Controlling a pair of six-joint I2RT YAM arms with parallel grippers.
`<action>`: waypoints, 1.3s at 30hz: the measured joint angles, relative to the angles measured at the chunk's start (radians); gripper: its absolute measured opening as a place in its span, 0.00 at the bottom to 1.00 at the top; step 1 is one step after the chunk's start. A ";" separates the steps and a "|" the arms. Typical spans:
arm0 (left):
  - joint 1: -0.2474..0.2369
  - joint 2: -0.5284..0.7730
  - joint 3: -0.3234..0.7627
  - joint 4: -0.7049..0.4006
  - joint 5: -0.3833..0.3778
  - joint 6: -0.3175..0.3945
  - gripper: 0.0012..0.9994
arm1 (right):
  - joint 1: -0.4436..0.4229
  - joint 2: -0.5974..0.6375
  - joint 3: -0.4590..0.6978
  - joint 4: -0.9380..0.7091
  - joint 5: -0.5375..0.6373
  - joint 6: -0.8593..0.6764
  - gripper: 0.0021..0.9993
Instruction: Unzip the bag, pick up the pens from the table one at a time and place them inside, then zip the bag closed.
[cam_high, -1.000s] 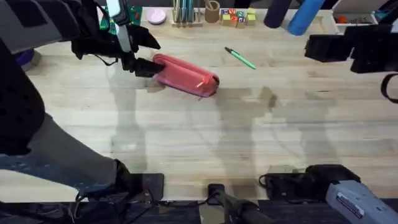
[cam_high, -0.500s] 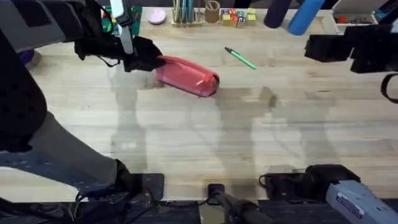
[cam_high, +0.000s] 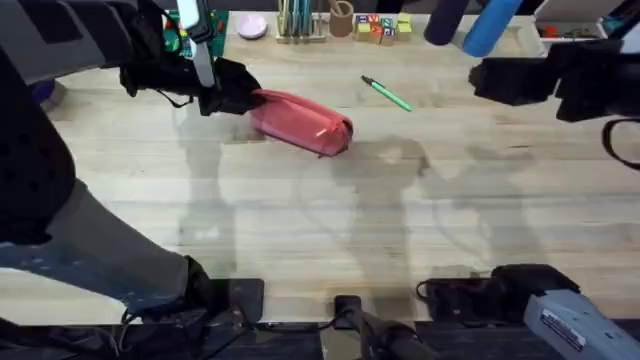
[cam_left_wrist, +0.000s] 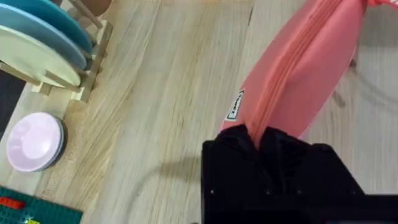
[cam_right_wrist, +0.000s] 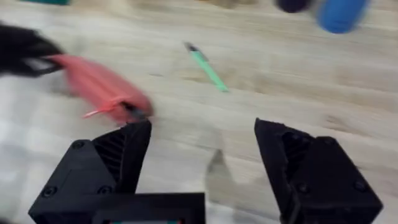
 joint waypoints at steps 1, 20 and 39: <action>0.000 0.000 0.000 0.000 0.000 0.000 0.04 | 0.000 0.000 0.000 0.000 -0.033 0.000 1.00; 0.000 0.000 0.000 0.000 0.000 0.000 0.04 | 0.000 0.006 0.000 0.000 -0.378 0.219 1.00; 0.000 0.000 0.000 0.000 0.000 0.000 0.04 | 0.292 0.179 0.000 0.007 -0.104 0.452 1.00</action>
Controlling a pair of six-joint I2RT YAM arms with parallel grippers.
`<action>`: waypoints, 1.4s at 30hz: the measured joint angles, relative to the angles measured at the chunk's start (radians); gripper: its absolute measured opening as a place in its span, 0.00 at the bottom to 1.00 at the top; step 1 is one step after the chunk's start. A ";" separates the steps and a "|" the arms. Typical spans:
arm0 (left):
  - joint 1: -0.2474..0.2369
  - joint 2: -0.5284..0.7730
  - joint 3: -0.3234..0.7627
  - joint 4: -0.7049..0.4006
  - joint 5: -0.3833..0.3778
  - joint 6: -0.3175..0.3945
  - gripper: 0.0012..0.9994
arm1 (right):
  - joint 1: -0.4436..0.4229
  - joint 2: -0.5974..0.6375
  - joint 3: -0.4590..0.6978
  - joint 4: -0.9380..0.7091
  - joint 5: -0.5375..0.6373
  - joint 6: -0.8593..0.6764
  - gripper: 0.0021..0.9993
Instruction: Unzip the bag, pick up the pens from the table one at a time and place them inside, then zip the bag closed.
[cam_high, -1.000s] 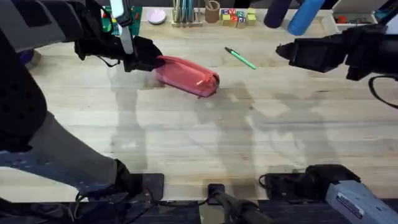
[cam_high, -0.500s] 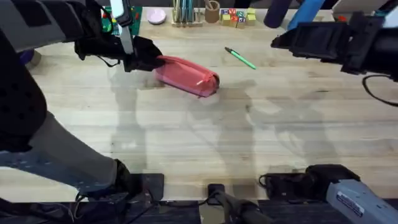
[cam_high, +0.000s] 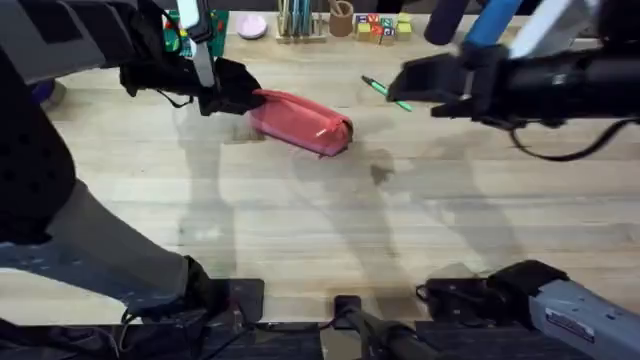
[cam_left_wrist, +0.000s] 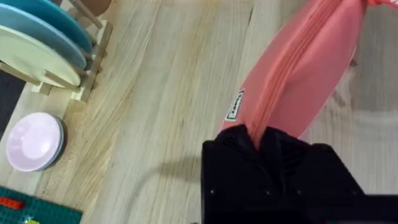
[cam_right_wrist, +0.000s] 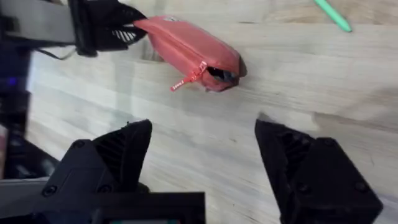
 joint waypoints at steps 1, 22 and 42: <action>0.000 0.000 0.000 0.000 0.000 0.000 0.04 | 0.032 0.009 0.000 0.005 0.031 0.014 1.00; 0.000 0.000 0.000 0.000 0.000 0.000 0.04 | 0.296 0.219 0.000 0.162 0.263 0.252 1.00; 0.000 0.000 0.000 0.000 0.000 0.000 0.04 | 0.296 0.219 0.000 0.173 0.265 0.270 1.00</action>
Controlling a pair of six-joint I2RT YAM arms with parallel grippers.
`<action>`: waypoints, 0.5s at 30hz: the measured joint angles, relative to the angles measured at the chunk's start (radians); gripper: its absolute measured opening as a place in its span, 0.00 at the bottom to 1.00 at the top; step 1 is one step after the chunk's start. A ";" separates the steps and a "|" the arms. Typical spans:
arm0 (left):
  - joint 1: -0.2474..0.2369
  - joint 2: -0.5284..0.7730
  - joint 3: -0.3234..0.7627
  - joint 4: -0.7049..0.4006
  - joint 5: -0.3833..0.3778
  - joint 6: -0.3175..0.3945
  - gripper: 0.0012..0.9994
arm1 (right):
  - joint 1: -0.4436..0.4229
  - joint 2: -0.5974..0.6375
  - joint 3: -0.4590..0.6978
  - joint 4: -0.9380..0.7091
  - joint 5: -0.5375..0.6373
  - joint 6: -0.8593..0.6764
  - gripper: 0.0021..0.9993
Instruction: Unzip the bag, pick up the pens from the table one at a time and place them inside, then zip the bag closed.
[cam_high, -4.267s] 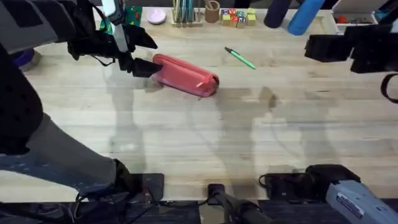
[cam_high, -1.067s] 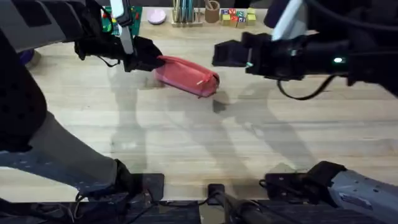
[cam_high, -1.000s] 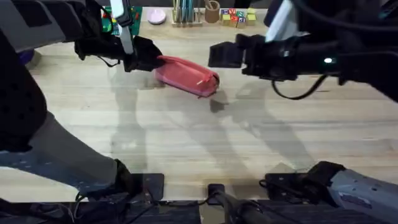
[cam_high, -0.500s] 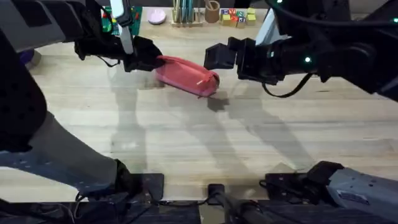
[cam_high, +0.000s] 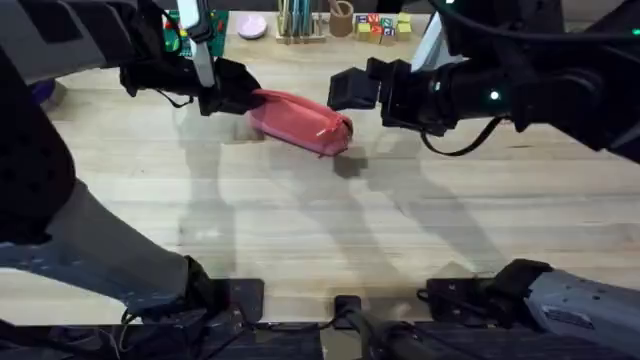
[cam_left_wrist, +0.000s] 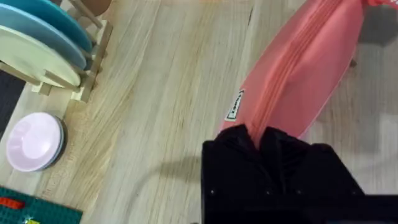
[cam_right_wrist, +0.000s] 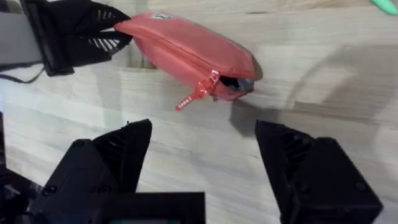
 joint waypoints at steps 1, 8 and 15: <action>0.000 0.000 0.000 0.000 0.000 0.000 0.04 | 0.000 0.000 0.000 0.006 0.000 0.000 1.00; 0.000 0.000 0.000 0.000 0.000 0.000 0.04 | 0.003 0.041 0.000 0.069 0.000 0.028 1.00; 0.000 0.000 0.000 0.000 0.000 0.000 0.04 | 0.009 0.126 0.000 0.102 0.000 0.088 1.00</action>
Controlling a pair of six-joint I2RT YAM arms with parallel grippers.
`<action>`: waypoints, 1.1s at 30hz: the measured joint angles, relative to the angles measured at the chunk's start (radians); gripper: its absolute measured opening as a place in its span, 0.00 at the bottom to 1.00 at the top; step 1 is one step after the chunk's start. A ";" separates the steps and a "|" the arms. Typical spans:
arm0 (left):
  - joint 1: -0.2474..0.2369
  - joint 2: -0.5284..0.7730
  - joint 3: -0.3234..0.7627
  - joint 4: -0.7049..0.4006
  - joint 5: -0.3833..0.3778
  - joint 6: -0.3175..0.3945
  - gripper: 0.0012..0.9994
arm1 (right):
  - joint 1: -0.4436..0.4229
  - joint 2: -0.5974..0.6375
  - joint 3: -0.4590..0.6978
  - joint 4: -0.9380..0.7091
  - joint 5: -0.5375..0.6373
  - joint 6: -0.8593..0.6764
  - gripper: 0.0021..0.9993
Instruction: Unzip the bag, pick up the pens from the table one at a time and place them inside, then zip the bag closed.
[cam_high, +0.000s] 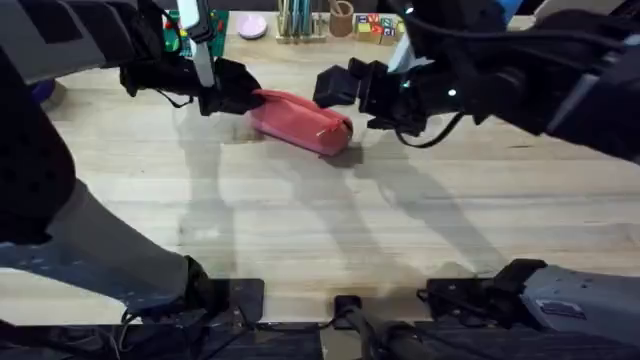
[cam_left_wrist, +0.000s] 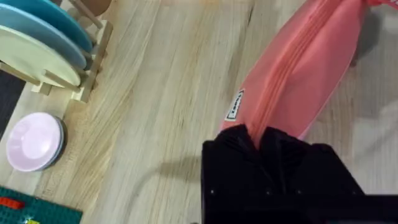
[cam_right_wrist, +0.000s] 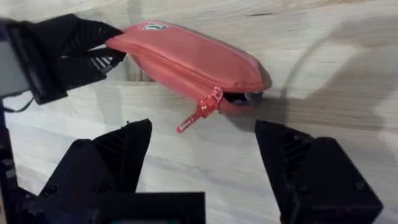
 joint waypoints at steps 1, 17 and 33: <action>0.000 0.000 0.000 0.000 0.000 0.000 0.04 | 0.003 0.013 0.000 0.010 0.000 0.010 1.00; 0.000 0.000 0.000 0.000 0.000 0.000 0.04 | 0.027 0.126 0.000 0.093 0.000 0.136 1.00; 0.000 0.000 0.000 0.000 0.000 0.000 0.04 | 0.039 0.175 0.000 0.127 0.004 0.178 0.85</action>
